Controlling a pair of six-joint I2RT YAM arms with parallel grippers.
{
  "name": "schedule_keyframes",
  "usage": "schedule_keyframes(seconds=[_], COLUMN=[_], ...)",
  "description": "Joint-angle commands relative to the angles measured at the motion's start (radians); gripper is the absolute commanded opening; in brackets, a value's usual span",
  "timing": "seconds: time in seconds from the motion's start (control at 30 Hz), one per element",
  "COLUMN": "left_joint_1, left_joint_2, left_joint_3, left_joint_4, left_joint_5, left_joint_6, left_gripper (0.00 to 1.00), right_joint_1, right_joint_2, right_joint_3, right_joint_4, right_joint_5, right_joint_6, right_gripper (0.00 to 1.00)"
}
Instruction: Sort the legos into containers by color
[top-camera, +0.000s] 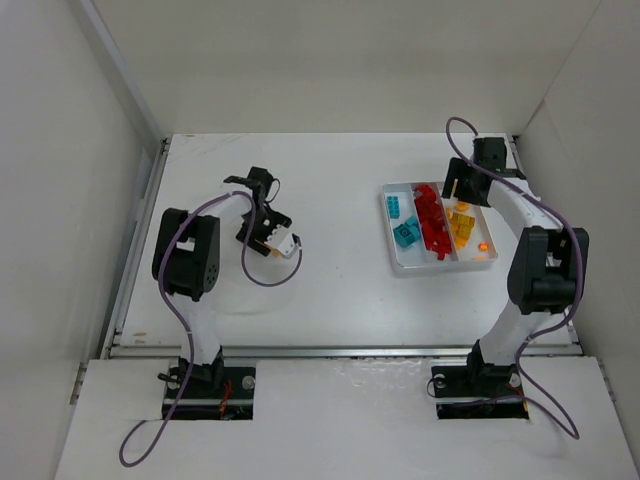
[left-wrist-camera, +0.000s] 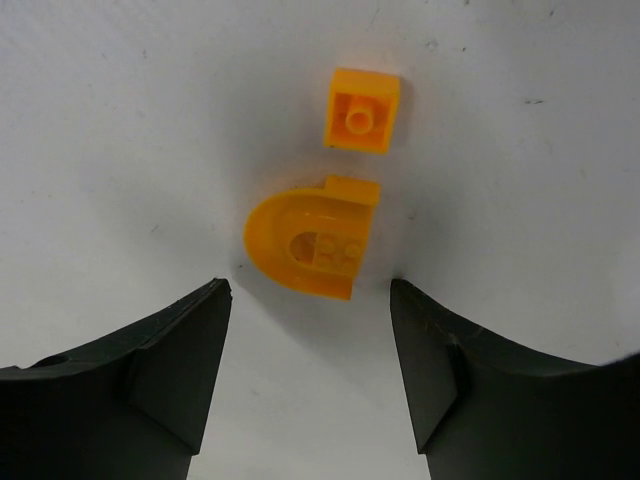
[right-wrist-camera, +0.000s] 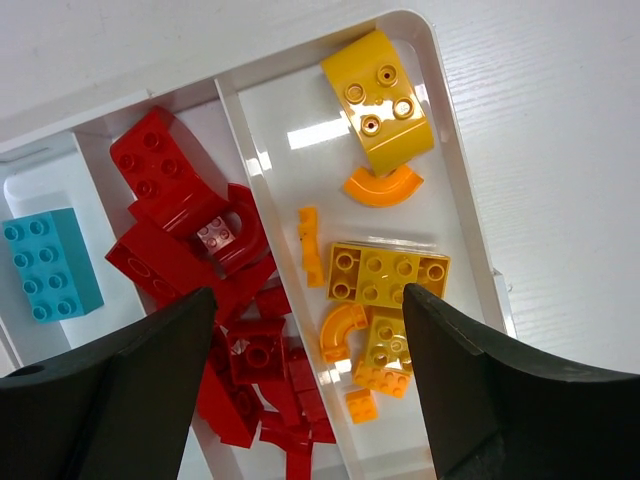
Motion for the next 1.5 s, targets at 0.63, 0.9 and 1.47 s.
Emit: schedule_keyframes(seconds=[0.63,0.9,1.47], left_joint_1=[-0.084,-0.084,0.026], left_joint_2=[0.065,0.065,-0.014], left_joint_3=[-0.034,0.01,0.232], left_joint_4=[-0.096,-0.073,0.028], left_joint_5=[0.08,0.118,0.518], left_joint_6=[0.13,-0.053,-0.655], left_gripper=[0.24,0.02,0.0], right_joint_1=[-0.007,-0.007,0.223], right_joint_2=[-0.076,-0.096,-0.249], right_joint_3=[-0.031,-0.041,-0.041], right_joint_4=[0.038,0.038,0.134], right_joint_5=[-0.016,-0.035,-0.231], right_joint_6=[-0.031,-0.031,0.098], right_gripper=[0.81,0.81,0.81])
